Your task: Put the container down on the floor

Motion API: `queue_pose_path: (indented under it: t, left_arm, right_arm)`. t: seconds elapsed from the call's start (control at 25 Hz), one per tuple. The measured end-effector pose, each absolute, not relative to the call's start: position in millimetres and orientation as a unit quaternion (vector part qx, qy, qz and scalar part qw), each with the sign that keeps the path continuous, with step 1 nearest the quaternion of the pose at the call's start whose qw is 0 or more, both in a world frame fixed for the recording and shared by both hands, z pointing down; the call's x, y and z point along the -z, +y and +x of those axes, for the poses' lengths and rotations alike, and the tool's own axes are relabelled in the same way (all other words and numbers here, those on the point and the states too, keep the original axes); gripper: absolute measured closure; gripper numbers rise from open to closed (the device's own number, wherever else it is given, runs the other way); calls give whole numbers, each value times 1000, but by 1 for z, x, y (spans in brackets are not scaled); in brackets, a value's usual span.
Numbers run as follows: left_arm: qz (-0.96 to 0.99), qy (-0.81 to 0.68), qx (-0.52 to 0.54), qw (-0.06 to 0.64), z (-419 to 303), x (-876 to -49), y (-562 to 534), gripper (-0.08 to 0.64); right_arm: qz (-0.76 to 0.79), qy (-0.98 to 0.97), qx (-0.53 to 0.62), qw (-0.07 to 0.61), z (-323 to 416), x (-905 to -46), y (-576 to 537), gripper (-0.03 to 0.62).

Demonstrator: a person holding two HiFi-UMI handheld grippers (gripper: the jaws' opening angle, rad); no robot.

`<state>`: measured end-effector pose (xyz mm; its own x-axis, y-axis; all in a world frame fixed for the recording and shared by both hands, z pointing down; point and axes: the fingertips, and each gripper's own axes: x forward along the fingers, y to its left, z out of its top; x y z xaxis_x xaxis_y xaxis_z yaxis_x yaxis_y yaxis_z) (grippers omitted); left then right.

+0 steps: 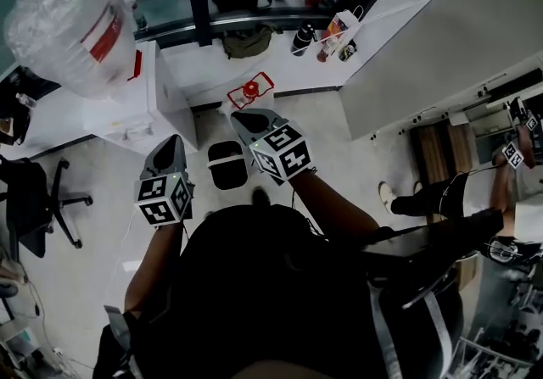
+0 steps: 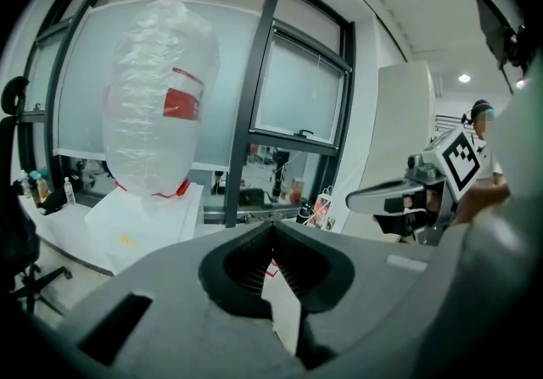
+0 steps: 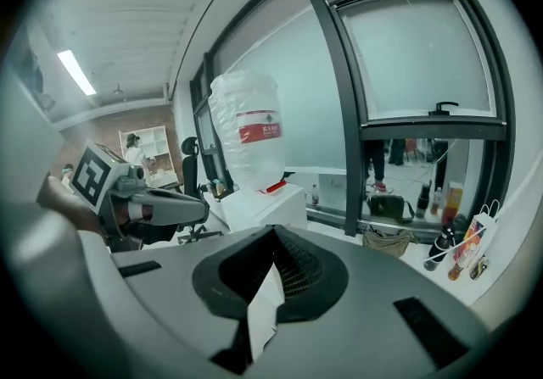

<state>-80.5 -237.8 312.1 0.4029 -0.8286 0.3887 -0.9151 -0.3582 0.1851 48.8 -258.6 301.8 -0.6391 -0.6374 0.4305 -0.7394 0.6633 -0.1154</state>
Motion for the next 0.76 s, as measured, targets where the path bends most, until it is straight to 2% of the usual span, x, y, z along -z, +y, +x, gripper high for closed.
queue_pose_path:
  t: [0.76]
  left_arm:
    - [814,-531,-119,202,-69,-322,-232,549]
  right_arm:
    - [399,-890,-142,171,67,-299,-253,584]
